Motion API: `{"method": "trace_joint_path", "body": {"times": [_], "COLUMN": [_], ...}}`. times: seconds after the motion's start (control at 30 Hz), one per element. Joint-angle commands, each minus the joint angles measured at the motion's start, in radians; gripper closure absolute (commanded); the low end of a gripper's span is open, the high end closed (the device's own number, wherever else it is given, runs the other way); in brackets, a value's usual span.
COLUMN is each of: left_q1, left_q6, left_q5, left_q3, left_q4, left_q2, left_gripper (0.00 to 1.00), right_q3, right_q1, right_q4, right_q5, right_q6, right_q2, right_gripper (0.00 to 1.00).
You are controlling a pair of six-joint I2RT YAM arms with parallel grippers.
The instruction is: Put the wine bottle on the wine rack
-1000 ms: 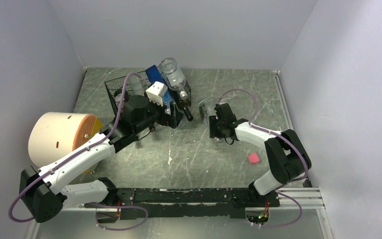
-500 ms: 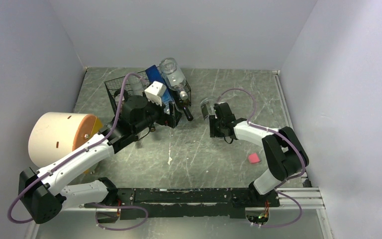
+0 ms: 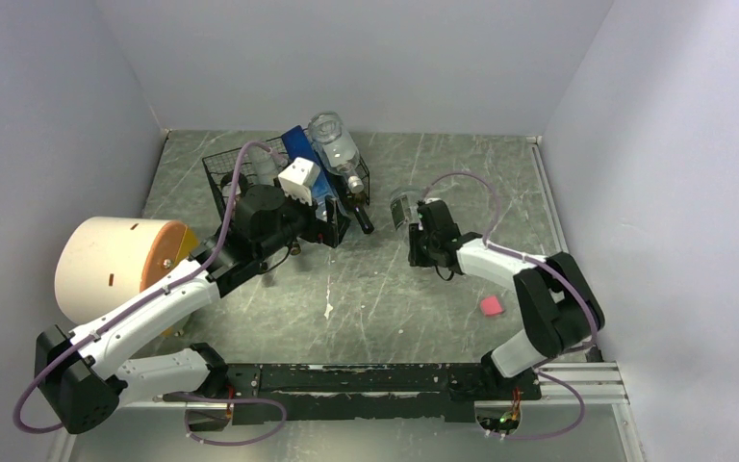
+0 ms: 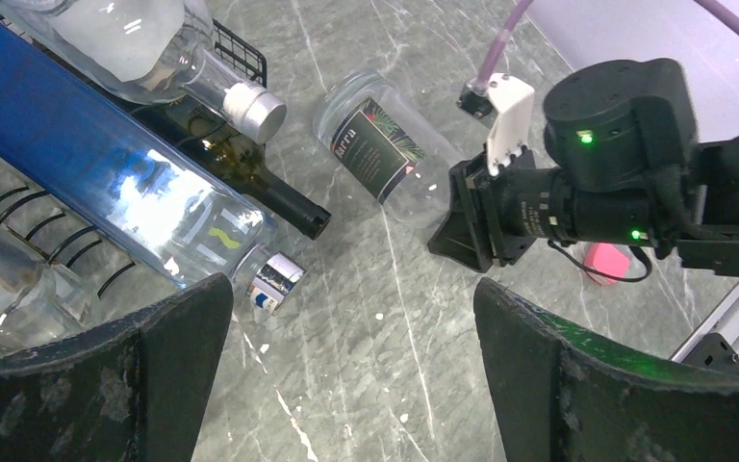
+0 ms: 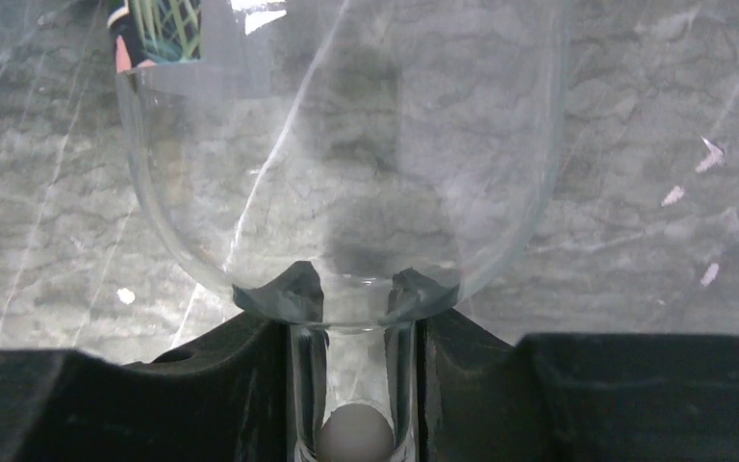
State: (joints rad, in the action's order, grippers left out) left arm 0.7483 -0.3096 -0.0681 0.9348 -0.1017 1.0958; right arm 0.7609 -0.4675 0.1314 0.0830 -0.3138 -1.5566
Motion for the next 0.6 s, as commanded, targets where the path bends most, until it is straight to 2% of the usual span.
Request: {"method": "trace_joint_path", "body": {"times": [0.0, 0.37, 0.57], "left_q1": [-0.007, -0.007, -0.007], "left_q6": [0.013, 0.01, 0.033], "left_q5": [-0.017, -0.038, -0.093], "left_q3": [0.025, 0.021, 0.046], "left_q4": [-0.002, -0.009, -0.031], "left_q2": [-0.017, -0.041, -0.076], "left_gripper": [0.01, 0.01, 0.01], "right_q3": [-0.023, -0.038, 0.002], "right_q1": [0.006, 0.006, 0.003], "right_q4": [-0.12, -0.13, -0.11], "right_q5": [-0.001, 0.014, 0.007], "right_q6": [0.006, 0.003, -0.024], "right_q2": [0.139, 0.294, 0.399], "right_gripper": [1.0, 1.0, 1.0]}}
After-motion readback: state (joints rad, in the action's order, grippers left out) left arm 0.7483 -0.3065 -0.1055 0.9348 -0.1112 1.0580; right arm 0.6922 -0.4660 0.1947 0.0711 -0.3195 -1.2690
